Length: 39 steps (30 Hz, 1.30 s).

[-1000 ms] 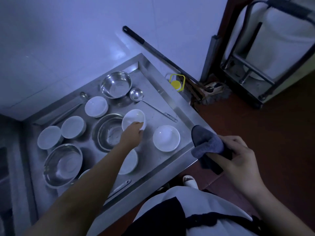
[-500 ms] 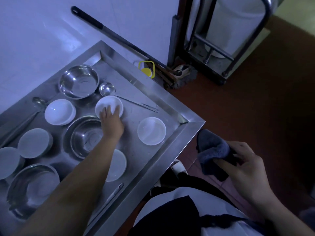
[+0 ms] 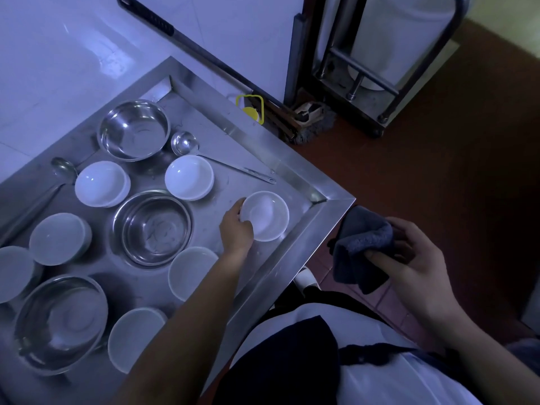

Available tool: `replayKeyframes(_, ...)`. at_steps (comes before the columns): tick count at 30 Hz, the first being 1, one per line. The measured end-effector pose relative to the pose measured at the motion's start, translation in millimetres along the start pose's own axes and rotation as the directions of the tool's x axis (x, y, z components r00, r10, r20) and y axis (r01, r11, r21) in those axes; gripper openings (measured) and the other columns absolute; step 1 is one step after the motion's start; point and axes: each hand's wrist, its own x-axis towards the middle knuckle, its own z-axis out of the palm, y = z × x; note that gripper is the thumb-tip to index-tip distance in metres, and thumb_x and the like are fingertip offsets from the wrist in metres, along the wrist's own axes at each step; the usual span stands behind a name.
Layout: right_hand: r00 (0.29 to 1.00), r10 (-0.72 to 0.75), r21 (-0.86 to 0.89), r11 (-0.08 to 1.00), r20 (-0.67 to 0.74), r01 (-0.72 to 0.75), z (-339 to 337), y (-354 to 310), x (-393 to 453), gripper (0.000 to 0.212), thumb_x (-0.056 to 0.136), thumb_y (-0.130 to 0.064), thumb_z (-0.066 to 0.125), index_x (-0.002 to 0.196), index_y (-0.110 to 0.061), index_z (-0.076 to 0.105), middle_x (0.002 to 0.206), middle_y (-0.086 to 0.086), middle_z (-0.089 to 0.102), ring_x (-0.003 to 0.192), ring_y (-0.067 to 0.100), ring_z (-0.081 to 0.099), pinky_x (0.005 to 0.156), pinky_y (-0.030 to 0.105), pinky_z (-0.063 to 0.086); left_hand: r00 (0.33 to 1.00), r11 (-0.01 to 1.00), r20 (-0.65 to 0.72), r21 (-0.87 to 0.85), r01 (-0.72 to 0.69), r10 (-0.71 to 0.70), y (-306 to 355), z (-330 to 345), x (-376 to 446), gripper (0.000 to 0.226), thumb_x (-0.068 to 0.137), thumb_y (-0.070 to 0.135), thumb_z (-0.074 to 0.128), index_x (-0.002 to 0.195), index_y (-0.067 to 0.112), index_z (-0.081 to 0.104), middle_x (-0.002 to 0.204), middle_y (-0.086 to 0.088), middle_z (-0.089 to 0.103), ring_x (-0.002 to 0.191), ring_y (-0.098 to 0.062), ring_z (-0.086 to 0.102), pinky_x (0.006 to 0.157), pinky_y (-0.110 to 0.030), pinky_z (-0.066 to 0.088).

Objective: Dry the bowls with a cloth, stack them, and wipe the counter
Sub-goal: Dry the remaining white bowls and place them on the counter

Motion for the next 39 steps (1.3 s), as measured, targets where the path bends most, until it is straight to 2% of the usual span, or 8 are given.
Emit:
replayKeyframes(5, 0.999, 0.015, -0.018, 1.000, 0.032, -0.015, 3.9, 2.8, 2.8, 0.044, 0.080, 0.012, 0.073, 0.110, -0.018, 0.065, 0.094, -0.008, 0.074, 0.087, 0.007, 0.070, 0.074, 0.020, 0.057, 0.989, 0.989, -0.058, 0.067, -0.130, 0.134, 15.1, -10.8, -19.7, 0.062, 0.084, -0.003, 0.045, 0.132, 0.033, 0.063, 0.119, -0.003, 0.062, 0.103, -0.021, 0.058, 0.085, -0.028, 0.046)
replayKeyframes(10, 0.996, 0.078, 0.030, 0.996, 0.034, -0.079, 7.9, 4.1, 4.8, 0.042, 0.081, 0.011, 0.073, 0.113, -0.014, 0.061, 0.098, 0.004, 0.072, 0.090, 0.015, 0.071, 0.069, 0.024, 0.058, 0.998, 0.939, -0.025, -0.340, -0.059, 0.053, 48.8, -26.8, -51.7, 0.067, 0.073, 0.005, 0.057, 0.132, 0.037, 0.063, 0.126, 0.001, 0.062, 0.111, -0.022, 0.064, 0.081, -0.050, 0.062)
replayKeyframes(13, 0.996, 0.080, 0.029, 0.996, 0.040, -0.081, 11.5, 2.7, 6.2, 0.041, 0.080, 0.012, 0.072, 0.111, -0.012, 0.060, 0.102, 0.009, 0.071, 0.093, 0.020, 0.070, 0.073, 0.027, 0.057, 0.998, 0.844, 0.026, -0.535, -0.036, 0.059, 72.5, -35.6, -70.5, 0.066, 0.077, -0.002, 0.063, 0.135, 0.029, 0.062, 0.127, 0.005, 0.062, 0.113, -0.025, 0.065, 0.073, -0.042, 0.063)
replayKeyframes(21, 0.998, 0.029, 0.102, 0.994, 0.051, -0.034, 16.5, -1.6, 6.5, 0.042, 0.079, 0.016, 0.070, 0.103, -0.017, 0.061, 0.095, 0.006, 0.071, 0.086, 0.014, 0.067, 0.069, 0.019, 0.054, 0.977, 0.784, 0.089, -0.613, -0.098, 0.192, 112.6, -56.8, -103.2, 0.065, 0.085, -0.012, 0.066, 0.134, 0.031, 0.062, 0.128, 0.005, 0.065, 0.114, -0.019, 0.067, 0.075, -0.032, 0.060)
replayKeyframes(26, 0.968, -0.168, 0.214, 0.969, 0.186, 0.127, -1.7, -22.2, 5.1, 0.046, 0.073, 0.018, 0.072, 0.104, -0.015, 0.064, 0.091, -0.003, 0.071, 0.086, 0.010, 0.065, 0.075, 0.020, 0.053, 0.941, 0.772, 0.206, -0.630, -0.083, 0.270, 123.5, -61.8, -113.9, 0.065, 0.077, 0.000, 0.068, 0.131, 0.034, 0.060, 0.110, 0.005, 0.074, 0.108, -0.016, 0.068, 0.087, -0.040, 0.061)
replayKeyframes(30, 0.887, -0.349, 0.432, 0.880, 0.302, 0.199, -20.8, -61.8, 2.6, 0.041, 0.074, -0.013, 0.083, 0.111, -0.012, 0.066, 0.105, 0.010, 0.069, 0.094, 0.020, 0.065, 0.079, 0.028, 0.055, 0.926, 0.798, 0.249, -0.597, -0.085, 0.284, 131.8, -59.3, -124.4, 0.069, 0.078, -0.008, 0.072, 0.131, 0.036, 0.062, 0.113, -0.009, 0.068, 0.105, -0.023, 0.068, 0.082, -0.042, 0.061)
replayKeyframes(34, 0.917, -0.378, 0.091, 0.925, 0.128, 0.369, -5.2, -77.5, 13.0, 0.045, 0.075, 0.004, 0.081, 0.110, -0.020, 0.067, 0.109, 0.012, 0.067, 0.095, 0.009, 0.066, 0.082, 0.031, 0.054, 0.897, 0.810, 0.285, -0.573, -0.124, 0.339, 136.6, -52.4, -138.2, 0.073, 0.070, -0.002, 0.073, 0.126, 0.043, 0.065, 0.111, -0.008, 0.066, 0.104, -0.025, 0.068, 0.076, -0.045, 0.061)
replayKeyframes(39, 0.929, -0.345, -0.430, 0.865, -0.132, 0.260, 29.6, -76.1, 18.0, 0.034, 0.072, -0.029, 0.082, 0.103, -0.033, 0.068, 0.097, -0.006, 0.065, 0.086, 0.014, 0.065, 0.081, 0.040, 0.053, 0.884, 0.836, 0.173, -0.443, -0.324, 0.434, 135.4, -31.2, -160.6, 0.073, 0.062, 0.012, 0.074, 0.124, 0.051, 0.065, 0.116, 0.001, 0.071, 0.111, -0.021, 0.065, 0.092, -0.060, 0.055)
